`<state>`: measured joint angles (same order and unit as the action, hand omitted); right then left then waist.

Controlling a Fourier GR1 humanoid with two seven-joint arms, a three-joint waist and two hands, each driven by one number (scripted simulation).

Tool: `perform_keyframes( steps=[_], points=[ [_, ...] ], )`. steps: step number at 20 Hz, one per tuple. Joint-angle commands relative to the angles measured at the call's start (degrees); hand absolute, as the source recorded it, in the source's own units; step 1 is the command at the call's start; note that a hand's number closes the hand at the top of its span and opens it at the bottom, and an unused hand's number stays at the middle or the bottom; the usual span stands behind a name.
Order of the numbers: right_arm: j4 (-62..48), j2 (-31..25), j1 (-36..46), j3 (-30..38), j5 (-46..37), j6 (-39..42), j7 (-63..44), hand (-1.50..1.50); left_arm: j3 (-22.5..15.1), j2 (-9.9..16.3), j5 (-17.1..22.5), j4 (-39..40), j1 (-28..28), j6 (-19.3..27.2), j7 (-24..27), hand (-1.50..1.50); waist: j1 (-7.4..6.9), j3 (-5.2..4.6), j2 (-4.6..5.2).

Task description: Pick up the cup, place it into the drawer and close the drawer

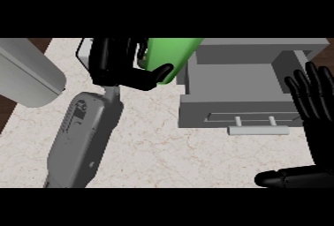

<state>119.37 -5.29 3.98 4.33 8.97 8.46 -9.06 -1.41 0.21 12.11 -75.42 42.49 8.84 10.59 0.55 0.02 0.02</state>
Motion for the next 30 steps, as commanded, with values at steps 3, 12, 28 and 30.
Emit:
perform_keyframes(
  steps=[3, 12, 28, 30],
  points=[
    [4.6, 1.3, -2.9, -1.9, -0.6, -1.2, -2.7, -1.5, -2.2, -0.2, -1.2, 4.2, 7.1, 4.1, -3.5, 1.5, 0.1, -0.01, -0.08],
    [-2.9, -1.1, 3.0, 2.5, 1.5, 0.2, 0.1, -1.5, -7.0, -0.2, 3.5, 21.5, 19.7, 12.0, -0.7, 1.5, 0.72, 0.01, 0.16],
    [-2.4, -1.6, 2.9, 2.5, 3.1, 1.8, 0.3, -1.5, -16.4, -0.2, 17.3, 46.7, 31.0, 14.1, 9.9, 1.5, 3.08, 0.03, 0.78],
    [-3.1, -2.2, 4.3, 1.4, 2.7, 2.6, -0.3, -1.5, -18.8, -0.2, 18.3, 49.0, 30.4, 14.1, 10.6, 1.5, 4.01, 0.04, 1.05]
  ],
)
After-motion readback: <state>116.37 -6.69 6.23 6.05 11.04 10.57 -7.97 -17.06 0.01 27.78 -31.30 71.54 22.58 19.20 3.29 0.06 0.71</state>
